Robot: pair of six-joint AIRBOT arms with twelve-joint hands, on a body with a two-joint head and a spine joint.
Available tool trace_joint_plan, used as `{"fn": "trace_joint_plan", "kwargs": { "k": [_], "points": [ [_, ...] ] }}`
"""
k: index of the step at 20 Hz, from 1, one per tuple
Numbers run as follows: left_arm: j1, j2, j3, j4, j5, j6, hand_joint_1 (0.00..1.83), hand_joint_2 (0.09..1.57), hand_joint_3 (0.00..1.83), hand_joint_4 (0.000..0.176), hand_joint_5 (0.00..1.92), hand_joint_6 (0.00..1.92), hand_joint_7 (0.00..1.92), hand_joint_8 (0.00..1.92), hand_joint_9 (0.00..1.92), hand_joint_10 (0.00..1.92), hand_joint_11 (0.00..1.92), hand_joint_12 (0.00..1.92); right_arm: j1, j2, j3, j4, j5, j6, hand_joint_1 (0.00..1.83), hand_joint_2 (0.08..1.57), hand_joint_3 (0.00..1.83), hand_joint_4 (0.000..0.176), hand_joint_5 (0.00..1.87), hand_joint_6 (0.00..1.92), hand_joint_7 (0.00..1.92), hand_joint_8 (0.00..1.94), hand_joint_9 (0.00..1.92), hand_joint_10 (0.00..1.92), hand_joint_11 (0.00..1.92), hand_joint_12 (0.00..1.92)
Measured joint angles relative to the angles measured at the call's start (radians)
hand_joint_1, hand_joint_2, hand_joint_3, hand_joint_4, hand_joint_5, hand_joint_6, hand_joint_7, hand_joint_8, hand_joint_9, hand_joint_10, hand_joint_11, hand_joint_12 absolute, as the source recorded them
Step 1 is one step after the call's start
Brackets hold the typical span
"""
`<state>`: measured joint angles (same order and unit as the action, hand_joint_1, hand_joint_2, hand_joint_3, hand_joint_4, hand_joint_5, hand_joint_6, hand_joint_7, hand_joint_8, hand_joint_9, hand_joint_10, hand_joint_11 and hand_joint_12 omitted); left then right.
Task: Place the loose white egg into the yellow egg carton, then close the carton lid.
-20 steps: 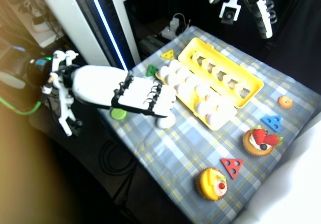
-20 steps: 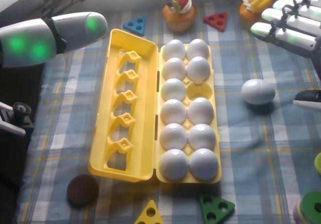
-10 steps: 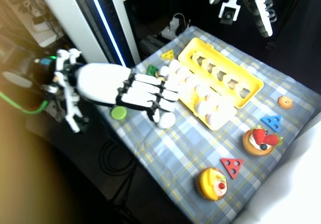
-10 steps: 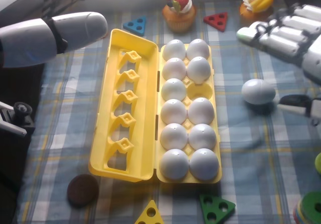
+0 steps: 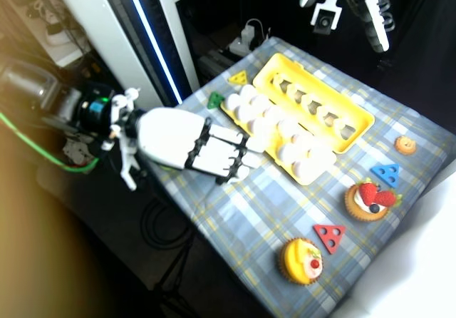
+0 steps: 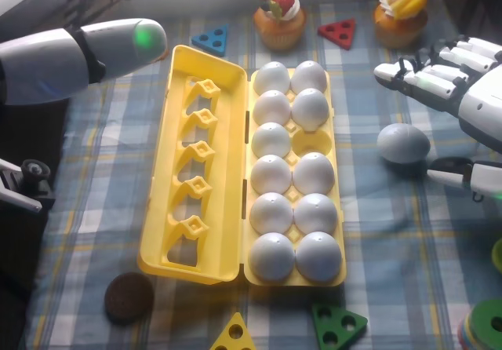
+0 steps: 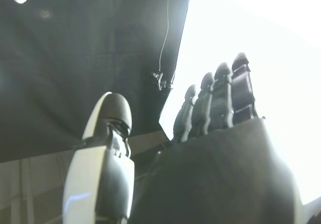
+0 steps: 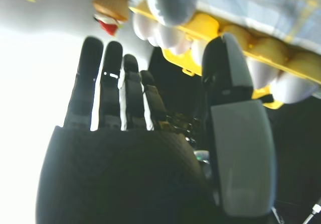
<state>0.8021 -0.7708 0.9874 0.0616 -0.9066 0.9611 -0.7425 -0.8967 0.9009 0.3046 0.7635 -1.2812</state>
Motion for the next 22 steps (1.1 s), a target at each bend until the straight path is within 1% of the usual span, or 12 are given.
{"fn": "trace_joint_plan", "kwargs": {
  "k": [3,5,8,11,13,15,17,18,19,20,21,22],
  "points": [
    [0.0,0.0,0.0,0.0,0.0,0.0,0.48,1.28,0.0,0.025,0.03,0.0,0.0,0.0,0.0,0.0,0.0,0.0,0.0,-0.019,0.022,0.005,-0.014,0.0,0.96,1.17,0.0,0.0,0.11,0.04,0.29,0.07,0.0,1.12,0.0,1.74],
    [0.0,0.0,0.0,0.0,0.0,0.0,0.48,1.28,0.01,0.002,0.03,0.01,0.0,0.0,0.0,0.0,0.0,0.0,0.0,-0.03,0.034,0.016,-0.029,0.0,0.97,1.18,0.0,0.0,0.13,0.05,0.3,0.07,0.0,1.1,0.0,1.7],
    [0.0,0.0,0.0,0.0,0.0,0.0,0.49,1.28,0.0,0.013,0.02,0.0,0.0,0.0,0.0,0.0,0.0,0.0,0.0,-0.046,0.05,0.02,-0.045,0.0,0.93,1.19,0.0,0.0,0.11,0.05,0.3,0.07,0.0,1.04,0.0,1.64],
    [0.0,0.0,0.0,-0.001,0.0,0.0,0.48,1.29,0.0,0.002,0.04,0.01,0.0,0.0,0.0,0.0,0.0,0.0,0.0,-0.058,0.055,0.02,-0.052,0.0,1.0,1.16,0.0,0.0,0.14,0.08,0.31,0.12,0.0,1.17,0.0,1.7],
    [0.0,0.0,0.0,0.0,0.0,0.0,0.48,1.29,0.0,0.001,0.04,0.01,0.0,0.0,0.0,0.0,0.0,0.0,0.0,-0.069,0.062,0.018,-0.06,0.0,0.99,1.15,0.0,0.0,0.12,0.13,0.24,0.29,0.0,1.09,0.0,1.66],
    [0.0,0.0,0.0,0.0,0.0,0.0,0.47,1.29,0.0,0.003,0.03,0.0,0.0,0.0,0.0,0.0,0.0,0.0,0.0,-0.083,0.076,0.018,-0.071,0.0,1.01,1.15,0.0,0.0,0.09,0.1,0.19,0.28,0.0,0.86,0.0,1.57],
    [0.0,0.0,0.0,0.0,0.001,0.0,0.47,1.3,0.01,0.0,0.02,0.0,0.0,0.0,0.0,0.0,0.0,0.0,0.006,-0.091,0.081,0.016,-0.081,0.0,1.02,1.14,0.0,0.0,0.13,0.09,0.19,0.37,0.0,0.95,0.0,1.6],
    [0.0,0.0,0.0,0.0,0.001,0.0,0.44,1.3,0.01,0.001,0.02,0.0,0.0,0.0,0.0,0.0,0.0,0.0,0.014,-0.097,0.086,0.016,-0.089,0.0,1.04,1.16,0.0,0.0,0.15,0.11,0.15,0.6,0.0,1.16,0.0,1.66],
    [0.0,0.0,0.0,0.0,0.0,0.0,0.41,1.31,0.01,0.01,0.02,0.0,0.0,0.0,0.0,0.0,0.0,0.0,0.017,-0.1,0.089,0.014,-0.091,0.001,1.07,1.17,0.01,0.0,0.16,0.14,0.12,1.11,0.05,1.53,0.0,1.87],
    [0.0,-0.002,0.0,-0.001,0.001,0.0,0.4,1.31,0.01,0.013,0.01,0.0,0.0,0.0,0.0,0.0,0.0,0.0,0.023,-0.108,0.095,0.01,-0.095,0.001,1.05,1.17,0.0,0.0,0.16,0.15,0.05,1.01,0.01,1.32,0.0,1.8],
    [0.0,-0.004,0.0,-0.001,0.001,0.0,0.41,1.31,0.01,0.0,0.02,0.01,0.0,0.0,0.0,0.0,0.02,0.01,0.023,-0.111,0.098,0.01,-0.096,0.001,1.05,1.17,0.0,0.0,0.14,0.14,0.13,1.17,0.07,1.49,0.0,1.89],
    [0.0,-0.006,0.0,-0.001,0.0,0.0,0.42,1.32,0.01,0.0,0.02,0.0,0.0,0.0,0.0,0.0,0.02,0.01,0.023,-0.116,0.101,0.009,-0.1,0.001,1.05,1.18,0.0,0.0,0.15,0.13,0.17,1.2,0.09,1.47,0.0,1.86]
  ]
}}
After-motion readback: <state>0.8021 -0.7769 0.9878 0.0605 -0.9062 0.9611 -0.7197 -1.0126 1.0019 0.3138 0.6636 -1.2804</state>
